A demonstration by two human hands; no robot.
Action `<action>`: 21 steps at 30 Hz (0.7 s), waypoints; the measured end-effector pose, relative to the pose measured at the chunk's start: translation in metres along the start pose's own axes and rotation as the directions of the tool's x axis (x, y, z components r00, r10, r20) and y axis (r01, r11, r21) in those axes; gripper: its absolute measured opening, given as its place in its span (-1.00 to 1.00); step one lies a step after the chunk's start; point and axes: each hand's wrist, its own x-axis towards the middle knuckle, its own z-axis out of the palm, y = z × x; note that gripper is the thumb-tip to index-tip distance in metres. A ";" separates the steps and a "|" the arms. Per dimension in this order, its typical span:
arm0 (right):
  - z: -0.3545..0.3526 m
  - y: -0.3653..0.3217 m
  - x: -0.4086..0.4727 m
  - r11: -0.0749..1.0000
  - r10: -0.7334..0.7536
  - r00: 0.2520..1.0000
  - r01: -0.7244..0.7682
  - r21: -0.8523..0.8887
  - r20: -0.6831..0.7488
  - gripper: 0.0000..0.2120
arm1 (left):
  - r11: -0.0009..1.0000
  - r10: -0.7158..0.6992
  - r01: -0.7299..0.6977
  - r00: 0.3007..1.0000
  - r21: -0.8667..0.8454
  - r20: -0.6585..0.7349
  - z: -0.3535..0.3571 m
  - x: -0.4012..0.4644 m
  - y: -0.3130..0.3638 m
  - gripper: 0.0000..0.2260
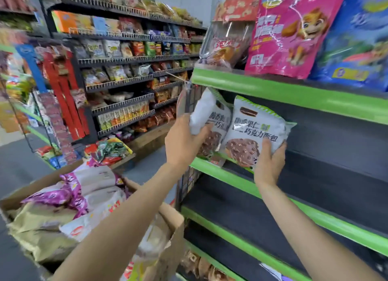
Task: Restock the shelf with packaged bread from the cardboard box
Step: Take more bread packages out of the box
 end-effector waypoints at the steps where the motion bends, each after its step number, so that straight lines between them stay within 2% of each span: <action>1: -0.013 0.003 0.015 1.000 -0.001 1.000 0.001 -0.005 -0.031 -0.51 | 1.000 0.006 -0.005 1.000 -0.029 0.019 0.015 0.001 0.013 -0.69; 3: -0.033 0.011 0.044 0.998 0.031 0.998 -0.034 -0.046 -0.063 -0.50 | 0.995 -0.018 0.023 0.998 -0.096 0.058 0.044 0.003 0.034 -0.66; 7: -0.054 0.036 0.097 0.977 0.096 0.995 -0.096 -0.188 -0.011 -0.47 | 0.982 -0.113 0.125 0.990 -0.144 0.088 0.091 0.006 0.054 -0.53; 11: -0.053 0.056 0.131 0.956 0.105 0.979 -0.052 -0.288 0.173 -0.54 | 0.981 -0.153 0.161 0.986 -0.111 0.071 0.116 0.004 0.047 -0.54; 14: -0.045 0.073 0.143 0.968 0.120 0.956 -0.052 -0.246 0.268 -0.38 | 0.990 -0.121 0.127 0.988 -0.059 0.097 0.122 0.004 0.041 -0.54; 15: -0.041 0.079 0.148 0.965 0.124 0.951 -0.050 -0.258 0.282 -0.39 | 0.989 -0.124 0.132 0.986 -0.072 0.110 0.124 0.005 0.040 -0.56; 17: -0.036 0.088 0.157 0.921 0.128 0.948 -0.005 -0.390 0.290 -0.61 | 0.985 -0.124 0.139 0.982 -0.098 0.139 0.128 0.004 0.040 -0.62; 19: -0.034 0.090 0.164 0.812 0.174 0.946 0.020 -0.584 0.274 -0.59 | 0.988 -0.098 0.116 0.981 -0.106 0.166 0.132 0.003 0.042 -0.67; 21: -0.035 0.091 0.173 0.758 0.218 0.930 0.028 -0.651 0.294 -0.54 | 0.991 -0.060 0.083 0.977 -0.107 0.205 0.135 0.001 0.044 -0.71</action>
